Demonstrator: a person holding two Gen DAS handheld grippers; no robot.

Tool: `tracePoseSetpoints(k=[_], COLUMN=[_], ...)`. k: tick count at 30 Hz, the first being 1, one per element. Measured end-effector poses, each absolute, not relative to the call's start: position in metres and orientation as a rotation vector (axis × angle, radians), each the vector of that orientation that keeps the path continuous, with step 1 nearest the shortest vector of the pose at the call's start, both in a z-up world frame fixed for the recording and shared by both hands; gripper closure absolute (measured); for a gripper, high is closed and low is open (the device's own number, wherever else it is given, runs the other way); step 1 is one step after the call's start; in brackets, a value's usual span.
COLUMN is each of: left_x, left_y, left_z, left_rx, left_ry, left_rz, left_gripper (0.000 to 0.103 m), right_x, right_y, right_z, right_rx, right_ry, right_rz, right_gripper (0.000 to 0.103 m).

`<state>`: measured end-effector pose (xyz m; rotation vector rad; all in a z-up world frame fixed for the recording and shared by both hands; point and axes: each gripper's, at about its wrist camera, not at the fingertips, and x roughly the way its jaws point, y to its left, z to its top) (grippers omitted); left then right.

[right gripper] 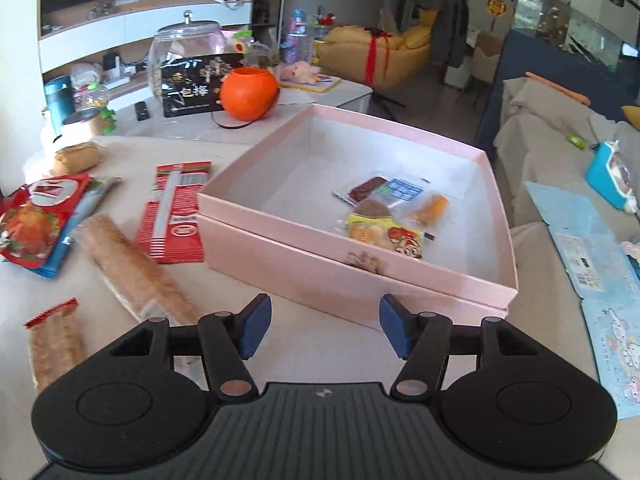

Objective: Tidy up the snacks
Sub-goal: 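Grasp a long wafer roll with the right tool, then carry the wafer pack and wafer roll toward the pink box with both tools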

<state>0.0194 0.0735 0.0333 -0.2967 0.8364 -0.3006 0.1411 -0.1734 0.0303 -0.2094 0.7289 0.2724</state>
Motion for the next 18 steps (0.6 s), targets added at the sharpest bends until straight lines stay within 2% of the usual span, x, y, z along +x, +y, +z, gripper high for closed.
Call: tracePoseSetpoints(k=[4, 9, 11, 15, 18], left_x=[0.023, 0.031, 0.031, 0.037, 0.044], left_y=[0.064, 0.055, 0.054, 0.056, 0.057], left_z=[0.03, 0.026, 0.026, 0.023, 0.023], left_rx=[-0.299, -0.29, -0.265, -0.244, -0.238], left_ry=[0.856, 0.864, 0.86, 0.862, 0.846], left_rz=[-0.299, -0.257, -0.23, -0.209, -0.208], left_gripper=[0.06, 0.06, 0.06, 0.06, 0.057], right_x=[0.137, 0.141, 0.144, 0.125, 0.101], right_y=[-0.177, -0.139, -0.121, -0.114, -0.122], right_z=[0.037, 0.04, 0.034, 0.034, 0.037], right_rx=[-0.054, -0.03, -0.038, -0.08, -0.127], right_ry=[0.764, 0.78, 0.824, 0.866, 0.895], right_rz=[0.442, 0.562, 0.591, 0.652, 0.672], right_gripper=[0.042, 0.042, 0.054, 0.07, 0.073])
